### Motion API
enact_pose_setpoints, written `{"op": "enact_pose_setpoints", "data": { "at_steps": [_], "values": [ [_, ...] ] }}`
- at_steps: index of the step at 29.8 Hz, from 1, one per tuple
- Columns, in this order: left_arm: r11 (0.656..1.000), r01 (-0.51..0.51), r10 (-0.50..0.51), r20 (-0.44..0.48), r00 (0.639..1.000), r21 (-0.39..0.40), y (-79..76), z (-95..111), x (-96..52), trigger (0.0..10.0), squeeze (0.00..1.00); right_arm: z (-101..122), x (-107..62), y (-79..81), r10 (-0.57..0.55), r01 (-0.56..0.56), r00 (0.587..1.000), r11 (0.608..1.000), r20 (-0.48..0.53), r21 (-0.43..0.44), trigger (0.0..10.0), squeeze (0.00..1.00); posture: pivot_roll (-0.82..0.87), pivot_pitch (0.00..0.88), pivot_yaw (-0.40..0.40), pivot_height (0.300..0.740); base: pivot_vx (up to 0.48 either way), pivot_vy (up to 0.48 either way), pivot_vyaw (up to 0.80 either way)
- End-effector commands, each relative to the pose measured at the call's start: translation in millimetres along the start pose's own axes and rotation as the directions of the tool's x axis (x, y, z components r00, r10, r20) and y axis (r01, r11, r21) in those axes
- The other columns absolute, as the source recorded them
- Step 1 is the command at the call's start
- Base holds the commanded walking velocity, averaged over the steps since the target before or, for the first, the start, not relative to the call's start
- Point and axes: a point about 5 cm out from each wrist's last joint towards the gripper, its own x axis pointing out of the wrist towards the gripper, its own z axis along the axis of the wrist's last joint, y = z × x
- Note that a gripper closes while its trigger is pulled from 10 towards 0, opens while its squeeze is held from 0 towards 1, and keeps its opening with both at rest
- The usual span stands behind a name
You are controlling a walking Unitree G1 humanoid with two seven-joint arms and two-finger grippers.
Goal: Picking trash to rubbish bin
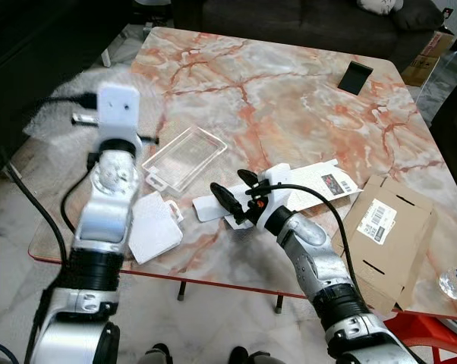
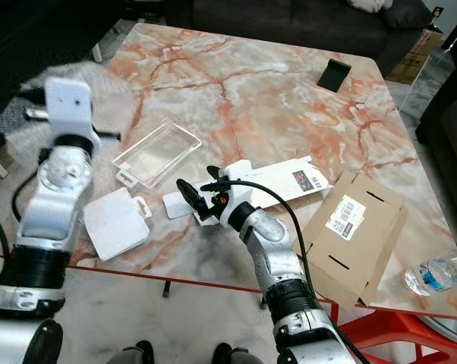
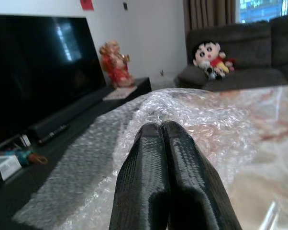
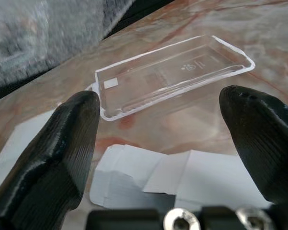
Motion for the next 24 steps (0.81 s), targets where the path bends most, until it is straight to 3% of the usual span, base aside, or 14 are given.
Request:
{"op": "enact_pose_setpoints", "data": {
  "at_steps": [1, 4, 5, 8, 9, 10, 15, 24],
  "values": [
    [1.0, 0.002, -0.002, 0.029, 1.0, 0.0, 1.3, 11.2, 1.6, 0.0, 0.0, 0.9, -0.4, -1.7, -0.001, 0.001, 1.0, 1.0, 0.006, -0.001, 10.0, 0.0, 0.09, 0.157, -0.124, 0.74, 0.0, 0.0, 0.0],
    [1.0, -0.006, 0.006, 0.05, 0.999, -0.011, 4.1, 20.4, 2.8, 0.0, 0.0, 1.3, 0.3, -1.6, 0.003, -0.003, 1.0, 1.0, 0.006, -0.002, 10.0, 0.0, 0.1, 0.157, -0.126, 0.74, 0.0, 0.0, 0.0],
    [1.0, -0.007, 0.008, 0.056, 0.998, -0.019, 4.1, 22.3, 2.6, 4.0, 0.0, 1.5, 0.5, -1.7, 0.004, -0.004, 1.0, 1.0, 0.007, -0.003, 10.0, 0.0, 0.1, 0.157, -0.126, 0.74, 0.0, 0.0, 0.0],
    [1.0, -0.01, 0.012, 0.063, 0.998, -0.028, 4.5, 24.2, 2.2, 4.0, 0.0, 1.8, 0.8, -1.7, 0.005, -0.005, 1.0, 1.0, 0.009, -0.003, 10.0, 0.0, 0.1, 0.157, -0.126, 0.74, 0.0, 0.0, 0.0],
    [0.998, 0.017, -0.012, 0.082, 0.997, -0.056, 0.2, 23.5, 0.6, 10.0, 0.0, 3.3, 1.1, -2.1, 0.002, -0.002, 1.0, 1.0, 0.021, -0.002, 10.0, 0.0, 0.1, 0.152, -0.128, 0.74, 0.0, 0.0, 0.0],
    [0.995, 0.062, -0.052, 0.12, 0.991, -0.081, -9.1, 21.4, -4.3, 10.0, 0.0, 8.7, 1.9, -2.6, -0.008, 0.007, 0.998, 1.0, 0.063, 0.004, 10.0, 0.0, 0.09, 0.152, -0.127, 0.74, 0.0, 0.0, 0.0],
    [0.992, 0.083, -0.069, 0.143, 0.987, -0.099, -20.1, 14.1, -14.4, 10.0, 0.0, 24.2, 2.0, -7.2, -0.057, 0.055, 0.985, 0.998, 0.165, 0.018, 10.0, 0.0, 0.1, 0.15, -0.125, 0.74, 0.0, 0.0, 0.0],
    [0.997, 0.042, -0.031, 0.156, 0.987, -0.069, -20.0, -5.8, -28.5, 10.0, 0.0, 52.6, -2.1, -23.0, -0.191, 0.187, 0.929, 0.981, 0.318, 0.043, 10.0, 0.0, 0.09, 0.151, -0.122, 0.74, 0.0, 0.0, 0.0]
  ]
}}
